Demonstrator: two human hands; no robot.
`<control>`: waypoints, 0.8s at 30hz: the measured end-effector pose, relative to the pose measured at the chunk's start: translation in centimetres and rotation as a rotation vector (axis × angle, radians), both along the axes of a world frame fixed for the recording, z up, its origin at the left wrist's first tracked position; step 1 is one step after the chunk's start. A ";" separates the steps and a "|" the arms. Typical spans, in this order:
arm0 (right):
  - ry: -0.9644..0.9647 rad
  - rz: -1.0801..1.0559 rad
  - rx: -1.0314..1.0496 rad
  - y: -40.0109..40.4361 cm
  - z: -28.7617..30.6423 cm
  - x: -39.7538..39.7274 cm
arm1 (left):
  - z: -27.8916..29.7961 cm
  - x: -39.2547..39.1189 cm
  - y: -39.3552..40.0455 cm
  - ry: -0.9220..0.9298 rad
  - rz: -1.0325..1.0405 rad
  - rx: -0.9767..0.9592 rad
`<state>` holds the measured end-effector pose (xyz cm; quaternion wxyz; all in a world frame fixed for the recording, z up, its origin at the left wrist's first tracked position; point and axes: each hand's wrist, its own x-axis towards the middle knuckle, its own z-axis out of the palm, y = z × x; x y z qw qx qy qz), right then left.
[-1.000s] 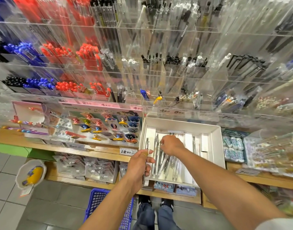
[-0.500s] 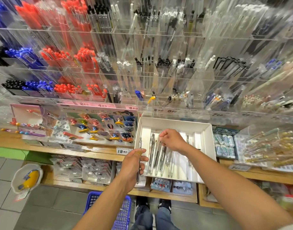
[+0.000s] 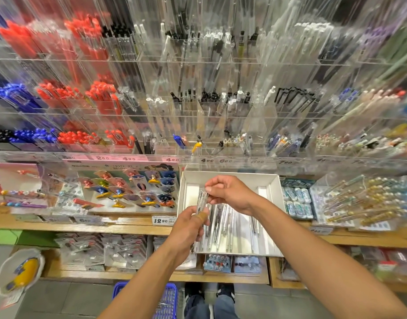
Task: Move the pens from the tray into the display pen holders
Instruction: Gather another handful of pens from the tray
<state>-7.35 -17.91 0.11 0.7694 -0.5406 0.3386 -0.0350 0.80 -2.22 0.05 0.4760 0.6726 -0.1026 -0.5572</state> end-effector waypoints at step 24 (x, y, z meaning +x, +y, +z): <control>0.796 0.316 -0.831 -0.8 -11.7 -0.2 | -2.2 1.9 2.3 0.124 0.121 0.093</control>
